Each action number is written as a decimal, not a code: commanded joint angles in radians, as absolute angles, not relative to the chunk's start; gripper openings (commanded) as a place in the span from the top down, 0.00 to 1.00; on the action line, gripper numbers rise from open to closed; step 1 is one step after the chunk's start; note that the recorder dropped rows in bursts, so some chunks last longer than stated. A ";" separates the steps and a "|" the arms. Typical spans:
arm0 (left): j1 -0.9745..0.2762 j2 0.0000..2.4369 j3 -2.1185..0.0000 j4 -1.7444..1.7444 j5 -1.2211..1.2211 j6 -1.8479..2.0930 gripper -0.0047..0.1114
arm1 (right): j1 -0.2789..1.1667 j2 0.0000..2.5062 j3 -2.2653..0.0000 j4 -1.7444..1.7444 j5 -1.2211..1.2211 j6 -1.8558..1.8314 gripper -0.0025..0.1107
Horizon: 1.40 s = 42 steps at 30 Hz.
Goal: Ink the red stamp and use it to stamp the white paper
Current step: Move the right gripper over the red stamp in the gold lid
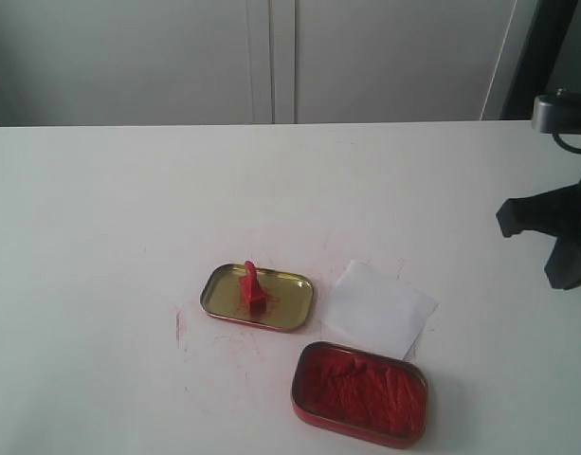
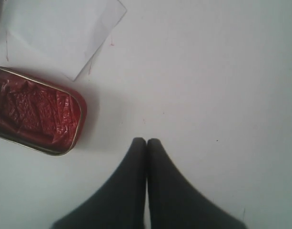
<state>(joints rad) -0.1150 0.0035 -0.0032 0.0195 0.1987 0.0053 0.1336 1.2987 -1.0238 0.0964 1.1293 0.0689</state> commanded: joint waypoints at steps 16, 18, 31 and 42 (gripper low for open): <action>-0.113 0.000 0.000 0.017 0.194 0.008 0.96 | 0.279 1.411 -1.186 0.100 1.192 0.171 0.98; -0.113 0.000 0.000 0.017 0.194 0.008 0.96 | 0.305 1.430 -1.203 0.100 1.192 0.188 0.98; -0.113 0.000 0.000 0.017 0.194 0.008 0.96 | 0.479 1.574 -1.331 0.098 1.198 0.267 0.98; -0.113 0.000 0.000 0.017 0.194 0.008 0.96 | 0.606 1.726 -1.473 0.075 1.204 0.312 0.98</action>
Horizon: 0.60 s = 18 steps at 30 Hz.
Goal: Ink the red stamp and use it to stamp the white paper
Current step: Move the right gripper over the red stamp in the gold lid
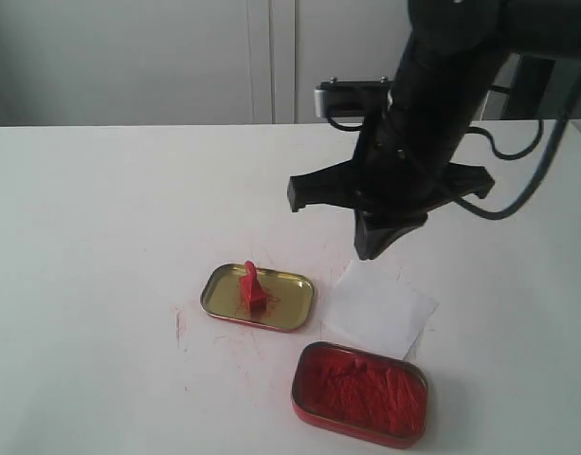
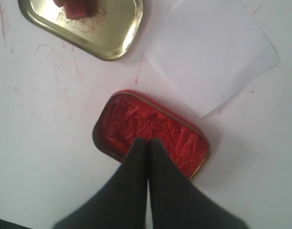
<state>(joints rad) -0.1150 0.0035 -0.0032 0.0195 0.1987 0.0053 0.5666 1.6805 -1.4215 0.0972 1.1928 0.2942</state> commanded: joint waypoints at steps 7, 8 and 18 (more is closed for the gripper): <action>-0.113 0.000 0.000 0.017 0.194 0.008 0.96 | 0.666 1.828 -1.581 0.071 1.207 0.330 0.98; -0.113 0.000 0.000 0.017 0.194 0.008 0.96 | 0.673 1.843 -1.596 0.070 1.207 0.335 0.98; -0.113 0.000 0.000 0.017 0.194 0.008 0.96 | 0.720 1.973 -1.741 0.053 1.209 0.344 0.98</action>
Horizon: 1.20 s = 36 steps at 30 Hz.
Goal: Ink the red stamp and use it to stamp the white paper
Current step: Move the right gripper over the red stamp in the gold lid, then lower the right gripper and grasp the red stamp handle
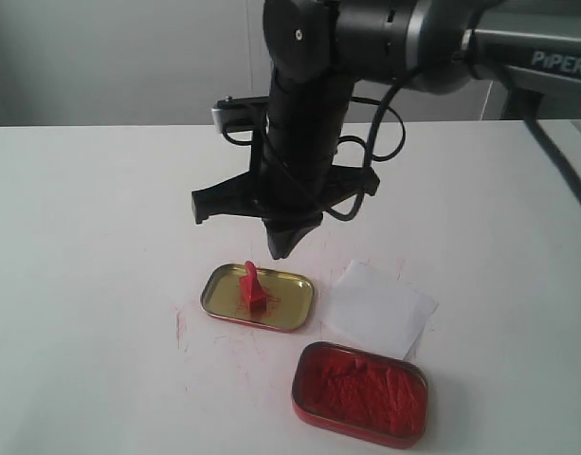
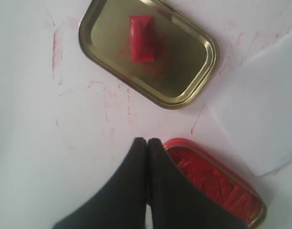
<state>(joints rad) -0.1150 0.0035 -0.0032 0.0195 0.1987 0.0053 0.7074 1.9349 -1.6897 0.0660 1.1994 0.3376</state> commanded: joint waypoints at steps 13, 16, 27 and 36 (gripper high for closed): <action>-0.113 0.000 0.000 0.017 0.194 0.008 0.96 | 0.729 2.103 -1.838 0.021 1.165 0.345 0.98; -0.113 0.000 0.000 0.017 0.194 0.008 0.96 | 0.729 2.118 -1.838 0.021 1.138 0.345 0.98; -0.113 0.000 0.000 0.017 0.194 0.008 0.96 | 0.729 2.171 -1.838 0.000 1.075 0.345 0.78; -0.113 0.000 0.000 0.017 0.194 0.008 0.96 | 0.729 2.193 -1.836 -0.035 1.051 0.345 0.73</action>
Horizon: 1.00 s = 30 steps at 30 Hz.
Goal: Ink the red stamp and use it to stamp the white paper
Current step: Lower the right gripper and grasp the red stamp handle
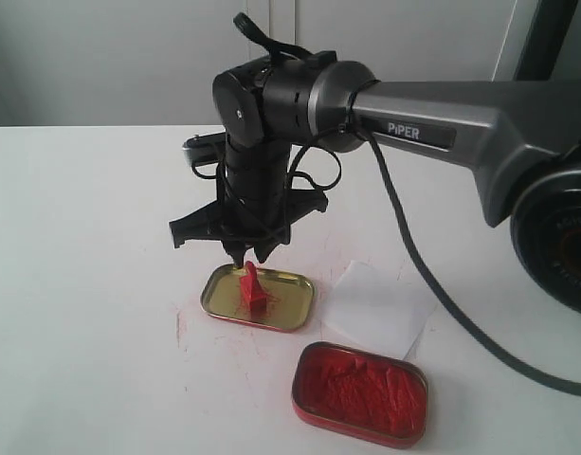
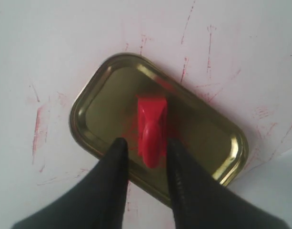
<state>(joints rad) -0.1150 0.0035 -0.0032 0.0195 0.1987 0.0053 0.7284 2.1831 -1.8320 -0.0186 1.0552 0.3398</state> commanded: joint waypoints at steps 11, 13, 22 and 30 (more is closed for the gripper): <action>-0.113 0.000 0.000 0.017 0.194 0.008 0.96 | 0.729 2.238 -1.836 -0.035 1.048 0.345 0.73; -0.113 0.000 0.000 0.017 0.194 0.008 0.96 | 0.729 2.247 -1.836 -0.035 1.048 0.345 0.73; -0.113 0.000 0.000 0.017 0.194 0.008 0.96 | 0.729 2.267 -1.836 -0.035 1.046 0.345 0.74; -0.113 0.000 0.000 0.017 0.194 0.008 0.96 | 0.729 2.267 -1.836 -0.035 1.048 0.345 0.98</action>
